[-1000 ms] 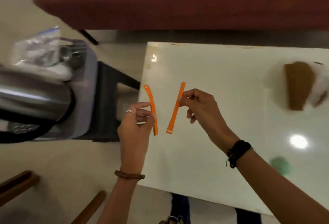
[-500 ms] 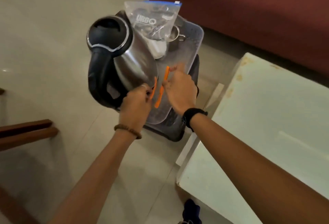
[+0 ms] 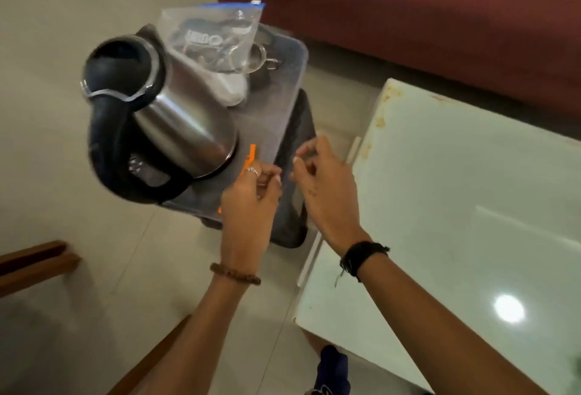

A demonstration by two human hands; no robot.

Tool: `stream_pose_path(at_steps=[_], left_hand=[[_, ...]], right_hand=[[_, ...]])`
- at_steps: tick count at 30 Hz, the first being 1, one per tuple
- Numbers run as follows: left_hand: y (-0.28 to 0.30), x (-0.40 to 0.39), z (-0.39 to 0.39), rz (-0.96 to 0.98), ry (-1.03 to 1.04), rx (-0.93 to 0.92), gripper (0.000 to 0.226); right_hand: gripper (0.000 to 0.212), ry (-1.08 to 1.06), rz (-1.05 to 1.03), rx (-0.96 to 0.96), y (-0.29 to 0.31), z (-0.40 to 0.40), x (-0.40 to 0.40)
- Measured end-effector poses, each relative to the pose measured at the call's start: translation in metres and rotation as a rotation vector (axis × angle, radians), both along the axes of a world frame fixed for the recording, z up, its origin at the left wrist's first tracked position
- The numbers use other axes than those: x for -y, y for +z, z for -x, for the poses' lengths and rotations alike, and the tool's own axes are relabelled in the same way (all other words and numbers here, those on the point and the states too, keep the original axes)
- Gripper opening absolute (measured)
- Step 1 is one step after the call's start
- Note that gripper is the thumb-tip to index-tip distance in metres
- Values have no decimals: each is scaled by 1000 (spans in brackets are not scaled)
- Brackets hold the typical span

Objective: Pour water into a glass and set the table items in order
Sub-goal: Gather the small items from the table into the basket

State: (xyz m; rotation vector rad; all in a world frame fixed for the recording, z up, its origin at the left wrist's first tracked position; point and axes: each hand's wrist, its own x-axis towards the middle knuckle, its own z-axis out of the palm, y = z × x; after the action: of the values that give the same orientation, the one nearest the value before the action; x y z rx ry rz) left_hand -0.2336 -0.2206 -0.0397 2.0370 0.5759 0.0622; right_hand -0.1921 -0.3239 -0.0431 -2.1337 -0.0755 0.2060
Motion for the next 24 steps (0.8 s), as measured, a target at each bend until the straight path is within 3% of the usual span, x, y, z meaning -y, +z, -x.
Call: stream_pose_path(at_steps=[7,14,17,20,24], left_hand=[[-6,182,19,221,-253,-105,8],[-19,356,72,213,-533,-203,11],[-38,416,101,82,-640,-194,12],[-57,473,136,-96,-662,-255,41],[-85,511,162,-206,-486,-478,78]], right_hand=[[3,-336,-106,-148,-19,49,179],[5,-636,-84,-230,-30,126,368],[3,-747,-86,-270,-28,163,440],[4,-832,-62,-307,-29,203,519],[6,-908,-59,-346,-36,239,590]])
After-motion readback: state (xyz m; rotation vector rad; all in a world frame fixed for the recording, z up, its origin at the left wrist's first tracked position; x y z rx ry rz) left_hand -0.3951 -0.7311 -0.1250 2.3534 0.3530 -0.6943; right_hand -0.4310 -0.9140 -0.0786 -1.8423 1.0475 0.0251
